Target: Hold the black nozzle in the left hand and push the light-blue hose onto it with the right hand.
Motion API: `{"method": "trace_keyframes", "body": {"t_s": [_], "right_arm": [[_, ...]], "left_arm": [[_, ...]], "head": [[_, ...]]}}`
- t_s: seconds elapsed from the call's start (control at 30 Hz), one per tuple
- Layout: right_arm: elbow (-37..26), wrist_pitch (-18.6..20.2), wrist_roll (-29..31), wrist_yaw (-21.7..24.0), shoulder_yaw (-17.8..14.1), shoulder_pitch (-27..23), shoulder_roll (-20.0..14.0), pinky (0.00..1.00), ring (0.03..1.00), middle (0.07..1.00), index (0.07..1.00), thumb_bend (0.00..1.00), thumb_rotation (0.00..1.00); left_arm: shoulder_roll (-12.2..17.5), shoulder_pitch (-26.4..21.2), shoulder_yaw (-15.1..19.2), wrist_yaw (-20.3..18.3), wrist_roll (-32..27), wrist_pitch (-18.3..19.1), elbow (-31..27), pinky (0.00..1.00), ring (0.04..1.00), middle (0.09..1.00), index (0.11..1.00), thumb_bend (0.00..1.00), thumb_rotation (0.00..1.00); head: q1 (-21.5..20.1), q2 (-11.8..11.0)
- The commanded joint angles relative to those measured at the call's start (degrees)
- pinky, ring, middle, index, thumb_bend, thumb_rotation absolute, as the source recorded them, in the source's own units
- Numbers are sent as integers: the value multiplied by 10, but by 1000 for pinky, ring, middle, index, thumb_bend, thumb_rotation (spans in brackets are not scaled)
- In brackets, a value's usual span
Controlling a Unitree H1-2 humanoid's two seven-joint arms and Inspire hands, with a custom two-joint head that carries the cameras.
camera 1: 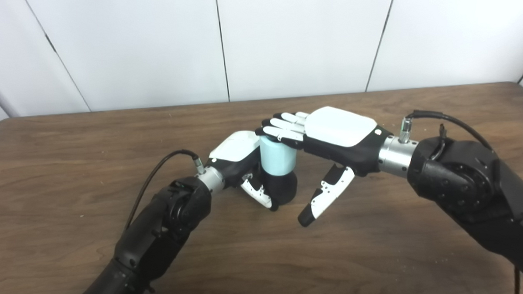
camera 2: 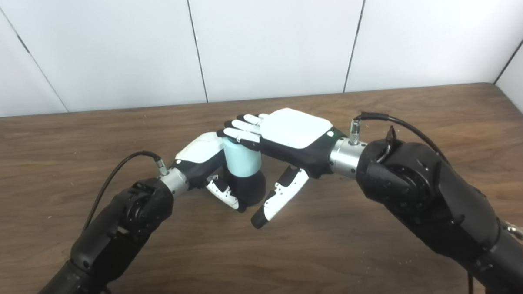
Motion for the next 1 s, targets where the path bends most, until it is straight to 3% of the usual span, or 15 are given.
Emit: {"method": "trace_keyframes", "body": {"t_s": [0.0,0.1,0.2,0.3,0.37,0.53,0.67,0.73,0.8,0.87,0.97], "right_arm": [[18,-8,38,65,24,15,-12,1000,1000,1000,993,832,781],[22,-39,36,20,2,15,-1,983,980,984,966,819,771],[34,-88,25,-45,-29,25,16,790,843,891,879,751,673],[49,-140,6,-121,-63,37,40,657,772,839,826,717,591],[45,-149,1,-166,-93,41,66,566,720,805,783,690,508],[49,-145,19,-228,-152,54,124,534,677,744,713,618,352],[64,-146,24,-249,-180,62,148,514,658,746,761,621,361],[71,-130,34,-241,-190,60,148,519,684,799,859,647,387],[71,-103,47,-222,-196,57,146,527,701,826,901,663,380],[68,-65,62,-200,-200,53,143,539,721,845,922,658,261],[66,-19,72,-177,-202,50,137,543,732,852,933,658,161]], "left_arm": [[12,8,-9,-26,26,20,17,511,512,478,485,527,0],[12,8,-9,-25,25,20,17,529,520,482,483,527,0],[13,9,-8,-25,24,19,17,503,512,477,485,527,0],[13,9,-8,-25,24,19,17,496,510,473,487,527,0],[14,9,-8,-26,25,20,17,499,512,471,488,527,0],[16,9,-7,-28,23,20,17,508,510,459,492,527,0],[16,9,-8,-29,24,20,17,516,509,455,493,527,0],[15,9,-9,-30,25,22,16,522,509,457,492,527,0],[15,9,-9,-30,25,22,16,527,510,461,492,527,0],[16,9,-8,-30,25,22,15,532,515,470,489,527,0],[16,9,-8,-31,25,22,14,529,516,471,488,527,0]], "head": [[0,0],[1,1],[1,0],[1,0],[1,0],[2,-1],[1,-2],[1,-1],[1,-1],[1,-1],[2,0]]}}
